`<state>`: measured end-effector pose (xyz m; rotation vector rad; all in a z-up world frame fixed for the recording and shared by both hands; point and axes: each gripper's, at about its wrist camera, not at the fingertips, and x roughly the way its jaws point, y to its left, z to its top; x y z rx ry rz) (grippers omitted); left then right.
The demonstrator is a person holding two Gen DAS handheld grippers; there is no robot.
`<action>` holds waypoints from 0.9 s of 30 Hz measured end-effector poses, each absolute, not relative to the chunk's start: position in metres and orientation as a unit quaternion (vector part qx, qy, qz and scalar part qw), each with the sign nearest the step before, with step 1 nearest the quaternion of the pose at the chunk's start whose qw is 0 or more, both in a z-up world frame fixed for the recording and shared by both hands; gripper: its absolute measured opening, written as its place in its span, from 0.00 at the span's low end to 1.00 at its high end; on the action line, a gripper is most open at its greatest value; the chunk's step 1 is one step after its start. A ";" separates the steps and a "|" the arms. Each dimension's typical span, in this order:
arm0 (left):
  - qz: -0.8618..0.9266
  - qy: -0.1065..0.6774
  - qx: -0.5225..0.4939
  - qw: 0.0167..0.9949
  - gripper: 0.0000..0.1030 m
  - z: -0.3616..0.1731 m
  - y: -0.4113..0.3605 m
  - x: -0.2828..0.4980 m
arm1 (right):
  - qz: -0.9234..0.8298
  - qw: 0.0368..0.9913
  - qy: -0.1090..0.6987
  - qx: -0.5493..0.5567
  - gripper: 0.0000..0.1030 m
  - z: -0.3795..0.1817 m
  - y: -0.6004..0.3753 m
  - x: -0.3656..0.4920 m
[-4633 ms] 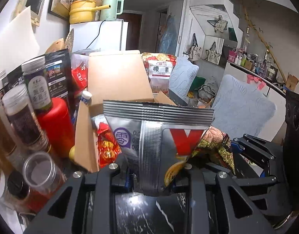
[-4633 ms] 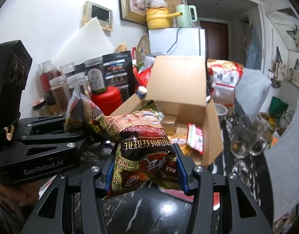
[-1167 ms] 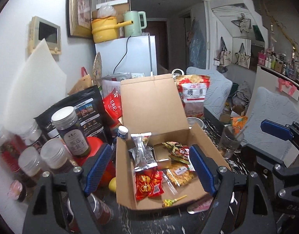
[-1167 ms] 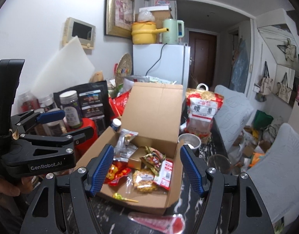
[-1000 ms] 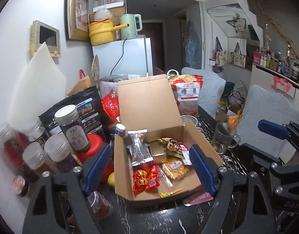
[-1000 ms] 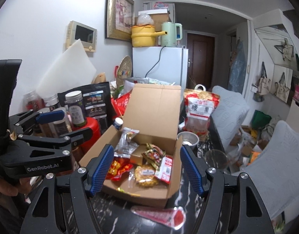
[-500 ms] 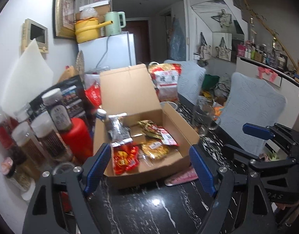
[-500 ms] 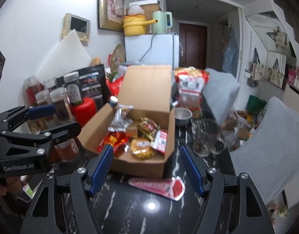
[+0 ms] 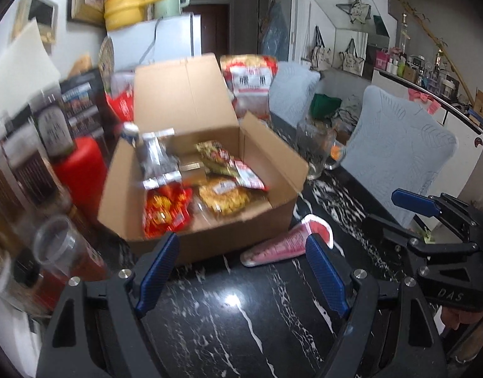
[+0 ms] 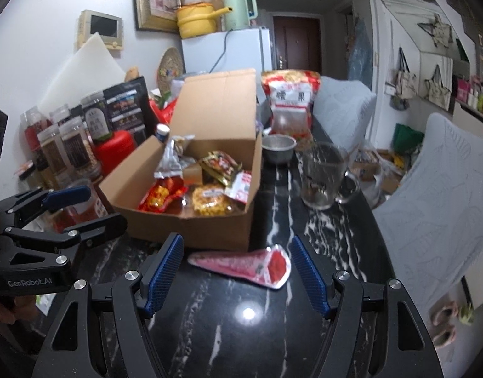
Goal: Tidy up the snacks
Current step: 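Withdraw both tools from the box toward the pink pouch on the table, then grasp the pink-and-red pouch at its red end with the right tool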
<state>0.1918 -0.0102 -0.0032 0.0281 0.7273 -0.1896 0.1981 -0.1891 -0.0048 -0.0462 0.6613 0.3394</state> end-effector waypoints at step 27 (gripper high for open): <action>-0.084 0.432 -0.007 0.898 0.80 -0.085 -0.017 0.247 | 0.162 0.878 0.449 -0.004 0.70 -0.112 -0.226 0.277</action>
